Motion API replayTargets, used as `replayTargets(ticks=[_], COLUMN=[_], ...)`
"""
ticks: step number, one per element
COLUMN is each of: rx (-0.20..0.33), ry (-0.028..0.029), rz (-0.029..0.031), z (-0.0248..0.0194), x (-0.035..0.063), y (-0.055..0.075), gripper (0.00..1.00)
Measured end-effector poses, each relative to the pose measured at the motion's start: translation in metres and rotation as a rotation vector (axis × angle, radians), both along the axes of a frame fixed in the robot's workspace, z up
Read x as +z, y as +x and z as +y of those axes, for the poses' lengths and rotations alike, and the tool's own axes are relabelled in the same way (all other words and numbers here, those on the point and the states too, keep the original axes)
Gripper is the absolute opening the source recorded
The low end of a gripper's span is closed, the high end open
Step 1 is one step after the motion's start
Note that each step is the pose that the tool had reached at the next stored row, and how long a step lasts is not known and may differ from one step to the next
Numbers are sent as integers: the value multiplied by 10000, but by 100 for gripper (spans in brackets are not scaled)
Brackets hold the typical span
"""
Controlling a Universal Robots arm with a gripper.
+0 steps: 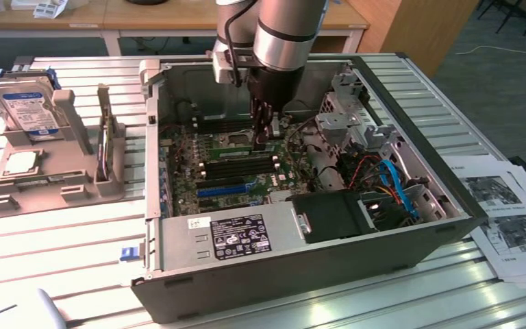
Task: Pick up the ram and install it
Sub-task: 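Pick up the ram and move it above insertion slot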
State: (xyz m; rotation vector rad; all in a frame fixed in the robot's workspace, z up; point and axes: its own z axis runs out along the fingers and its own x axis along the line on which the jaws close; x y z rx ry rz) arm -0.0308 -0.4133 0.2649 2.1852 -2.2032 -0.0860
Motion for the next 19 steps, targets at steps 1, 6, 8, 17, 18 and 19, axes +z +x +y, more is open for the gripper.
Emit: replayTargets(ticks=[1, 6, 8, 17, 18, 19], rx=[0, 0, 0, 0, 0, 0], ry=[-1, 0, 2, -6, -12, -18], rz=[0, 0, -1, 1, 2, 3], z=[0, 0, 0, 0, 0, 0], x=[0, 0, 8, 227, 253, 277], y=[0, 0, 0, 0, 0, 1], gripper=[12, 12, 12, 12, 12, 12])
